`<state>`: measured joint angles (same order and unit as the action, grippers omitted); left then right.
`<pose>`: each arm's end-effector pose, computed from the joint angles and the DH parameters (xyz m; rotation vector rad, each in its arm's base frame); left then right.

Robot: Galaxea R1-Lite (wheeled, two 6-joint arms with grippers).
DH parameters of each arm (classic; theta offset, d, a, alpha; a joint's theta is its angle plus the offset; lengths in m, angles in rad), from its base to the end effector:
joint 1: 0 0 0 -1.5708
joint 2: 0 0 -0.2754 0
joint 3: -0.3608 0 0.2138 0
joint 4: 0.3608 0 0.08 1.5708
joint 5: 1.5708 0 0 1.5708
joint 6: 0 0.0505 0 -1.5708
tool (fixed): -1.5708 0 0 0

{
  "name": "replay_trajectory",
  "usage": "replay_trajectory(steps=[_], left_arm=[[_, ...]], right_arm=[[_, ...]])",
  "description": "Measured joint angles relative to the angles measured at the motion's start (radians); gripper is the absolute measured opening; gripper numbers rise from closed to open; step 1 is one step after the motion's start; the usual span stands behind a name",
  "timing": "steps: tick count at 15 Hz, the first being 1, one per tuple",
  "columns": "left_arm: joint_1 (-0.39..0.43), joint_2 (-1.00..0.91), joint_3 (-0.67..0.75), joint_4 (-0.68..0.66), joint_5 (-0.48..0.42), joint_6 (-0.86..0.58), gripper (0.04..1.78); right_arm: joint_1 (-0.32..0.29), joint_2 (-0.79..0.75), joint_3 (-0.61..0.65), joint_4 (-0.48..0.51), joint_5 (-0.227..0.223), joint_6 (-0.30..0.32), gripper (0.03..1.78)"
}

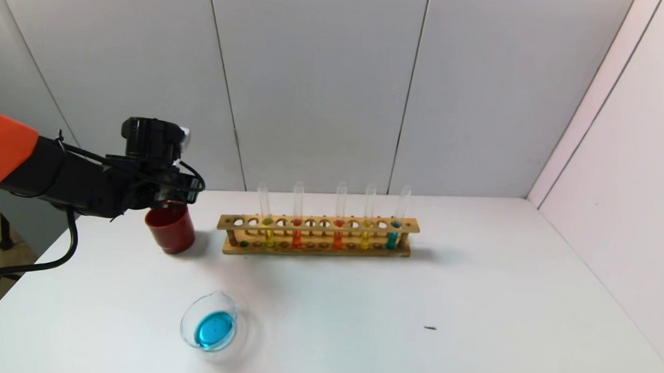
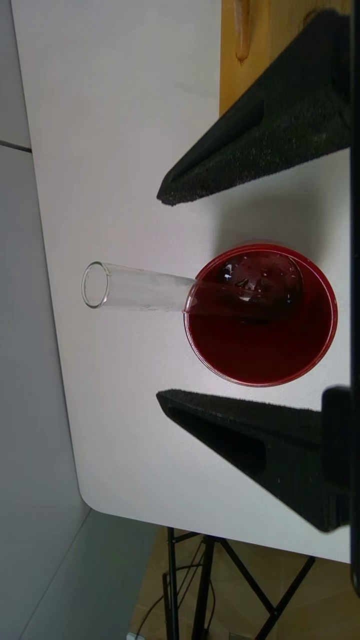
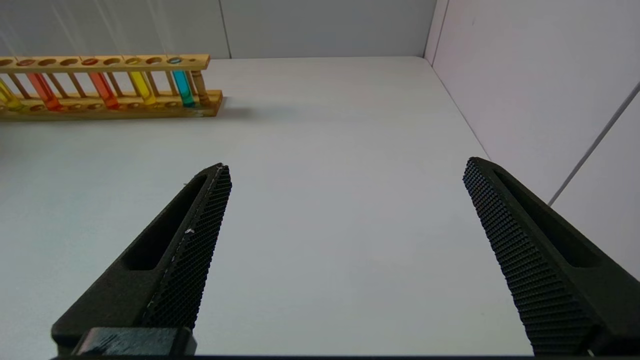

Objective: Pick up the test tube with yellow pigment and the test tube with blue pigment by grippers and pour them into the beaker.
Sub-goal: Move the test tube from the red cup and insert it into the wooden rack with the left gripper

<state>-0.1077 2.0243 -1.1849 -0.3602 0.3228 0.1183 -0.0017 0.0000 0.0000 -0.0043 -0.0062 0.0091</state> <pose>0.4232 -0.0296 0.0901 0.2182 0.4814 0.1832 0.0551 -0.0004 0.0760 0.0091 -0.0043 -0.0079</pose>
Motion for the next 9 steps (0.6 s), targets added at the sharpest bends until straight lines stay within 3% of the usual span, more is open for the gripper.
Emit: replay_trajectory(steps=[4, 9], left_arm=[[-0.011, -0.042, 0.026, 0.001, -0.004, -0.011, 1.69], [-0.086, -0.142, 0.128, 0.000, -0.004, -0.112, 1.74]], right_arm=[[0.000, 0.000, 0.000, 0.000, 0.000, 0.000, 1.70], [0.000, 0.000, 0.000, 0.000, 0.000, 0.000, 1.70]])
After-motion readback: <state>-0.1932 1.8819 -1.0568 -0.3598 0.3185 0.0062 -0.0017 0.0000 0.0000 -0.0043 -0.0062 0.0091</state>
